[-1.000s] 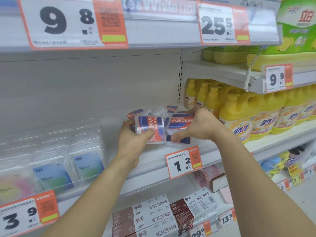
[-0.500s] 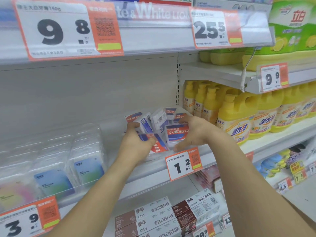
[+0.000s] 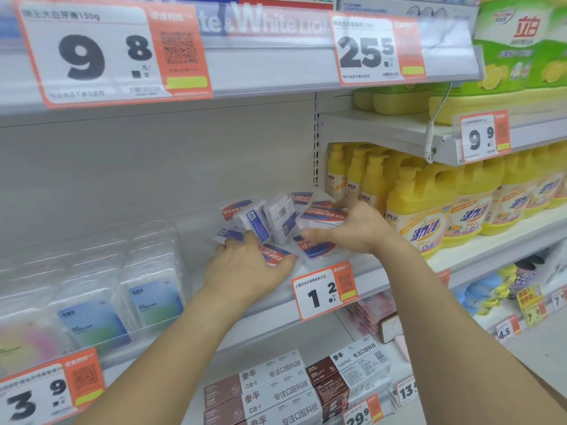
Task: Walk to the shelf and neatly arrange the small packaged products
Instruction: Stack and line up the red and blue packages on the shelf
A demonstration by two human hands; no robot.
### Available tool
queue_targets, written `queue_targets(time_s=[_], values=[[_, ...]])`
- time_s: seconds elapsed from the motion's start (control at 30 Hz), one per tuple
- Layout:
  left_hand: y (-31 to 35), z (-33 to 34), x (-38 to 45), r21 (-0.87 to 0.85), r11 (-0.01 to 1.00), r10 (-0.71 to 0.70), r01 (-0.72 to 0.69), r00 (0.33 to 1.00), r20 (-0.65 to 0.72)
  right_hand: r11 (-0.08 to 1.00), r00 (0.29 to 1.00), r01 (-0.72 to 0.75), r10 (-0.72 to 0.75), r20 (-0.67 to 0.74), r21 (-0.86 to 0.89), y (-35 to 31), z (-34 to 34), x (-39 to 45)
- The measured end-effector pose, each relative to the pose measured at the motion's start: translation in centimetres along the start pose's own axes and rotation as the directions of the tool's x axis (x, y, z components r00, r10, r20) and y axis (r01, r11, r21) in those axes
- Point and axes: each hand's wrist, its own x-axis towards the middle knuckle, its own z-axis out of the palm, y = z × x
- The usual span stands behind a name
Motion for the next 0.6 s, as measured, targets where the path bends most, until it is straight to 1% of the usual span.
queue_targets(time_s=[0.07,0.13,0.17,0.2,0.23,0.27,0.3,0.33,0.4,0.43,0.47,0.53,0.6], values=[[0.6,0.2,0.1,0.056,0.998,-0.03,0.03,1.0,-0.002,0.994,0.996,0.017,-0.007,-0.087,0.113,-0.3,0.2,-0.2],[1.3,0.1,0.2,0.096,0.995,-0.032,0.029,0.999,0.031,0.971,0.979,0.003,0.046,-0.2,0.239,-0.7,0.6,0.1],[1.5,0.1,0.2,0.1,0.995,-0.024,0.018,0.998,0.059,0.952,0.972,-0.017,0.088,-0.22,0.304,-0.9,0.8,0.3],[1.6,0.0,0.2,0.087,0.996,-0.009,0.001,0.995,0.099,0.929,0.971,-0.033,0.117,-0.21,0.367,-1.1,1.0,0.5],[1.6,-0.1,0.2,0.055,0.998,0.011,-0.019,0.989,0.15,0.91,0.974,-0.038,0.126,-0.188,0.414,-1.2,1.2,0.8],[1.4,-0.3,0.2,0.008,0.999,0.039,-0.041,0.979,0.201,0.906,0.981,-0.03,0.107,-0.16,0.423,-1.3,1.4,1.0],[1.1,-0.5,0.1,-0.046,0.997,0.074,-0.065,0.968,0.24,0.924,0.99,-0.012,0.064,-0.124,0.383,-1.3,1.4,1.1],[0.9,-0.8,0.0,-0.092,0.992,0.11,-0.088,0.96,0.259,0.954,0.997,0.009,0.013,-0.074,0.299,-1.3,1.3,1.1],[0.5,-1.2,-0.2,-0.116,0.987,0.138,-0.112,0.961,0.239,0.992,0.996,0.059,-0.067,0.063,0.115,-1.1,0.7,1.0],[0.3,-1.4,-0.3,-0.095,0.989,0.131,-0.114,0.97,0.204,0.996,0.99,0.067,-0.073,0.121,0.058,-0.8,0.3,1.0],[0.2,-1.3,-0.3,-0.059,0.991,0.125,-0.117,0.979,0.161,0.998,0.985,0.057,-0.06,0.164,0.026,-0.5,-0.1,1.1],[0.0,-1.0,-0.1,-0.015,0.991,0.133,-0.133,0.988,0.083,0.999,0.973,0.022,-0.028,0.23,0.029,-0.1,-0.7,1.0],[-0.2,-0.7,-0.1,-0.055,0.99,0.135,-0.131,0.989,0.067,0.996,0.963,-0.006,-0.019,0.269,0.092,-0.2,-0.7,0.7]])
